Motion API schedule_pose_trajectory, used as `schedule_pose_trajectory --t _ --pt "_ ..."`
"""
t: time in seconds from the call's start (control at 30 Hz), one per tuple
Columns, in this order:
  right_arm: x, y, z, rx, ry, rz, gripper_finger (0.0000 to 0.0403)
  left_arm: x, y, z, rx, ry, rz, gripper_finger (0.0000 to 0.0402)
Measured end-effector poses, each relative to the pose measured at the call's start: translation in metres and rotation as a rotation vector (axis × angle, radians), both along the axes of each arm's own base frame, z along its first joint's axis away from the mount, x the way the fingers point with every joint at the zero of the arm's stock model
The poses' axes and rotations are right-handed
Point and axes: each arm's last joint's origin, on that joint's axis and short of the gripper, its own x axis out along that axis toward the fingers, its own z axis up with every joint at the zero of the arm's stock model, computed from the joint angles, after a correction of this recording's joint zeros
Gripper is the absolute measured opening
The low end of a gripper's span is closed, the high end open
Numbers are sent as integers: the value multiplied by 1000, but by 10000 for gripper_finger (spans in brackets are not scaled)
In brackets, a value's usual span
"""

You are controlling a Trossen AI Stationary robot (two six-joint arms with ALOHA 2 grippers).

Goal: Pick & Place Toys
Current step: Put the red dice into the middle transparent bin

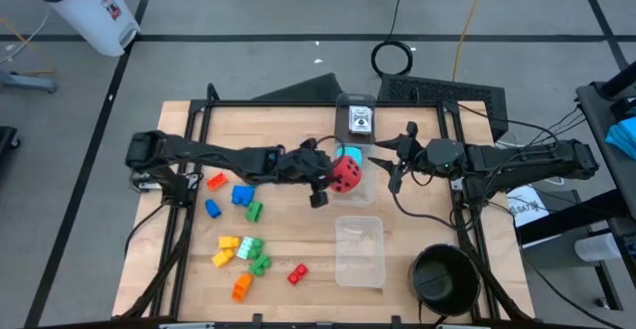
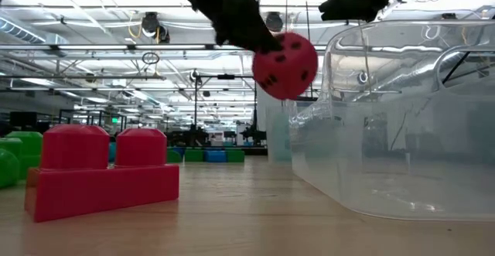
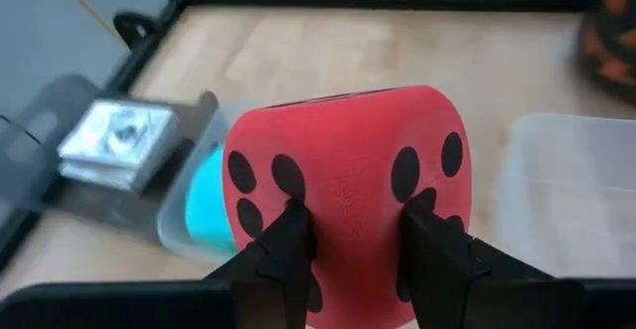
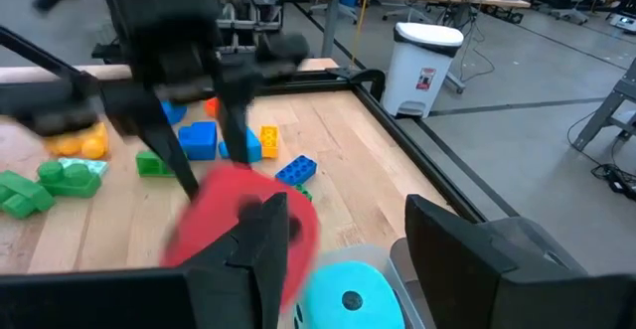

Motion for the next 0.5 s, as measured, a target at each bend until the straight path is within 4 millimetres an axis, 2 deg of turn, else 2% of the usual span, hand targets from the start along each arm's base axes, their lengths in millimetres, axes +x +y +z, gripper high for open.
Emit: schedule_pose_trajectory --t 0.2,0.5 --pt "0 0 0 0 0 0 171 22 3 -28 81 -2 -19 120" --pt "0 0 0 -3 2 1 171 29 3 -48 125 53 -52 114"
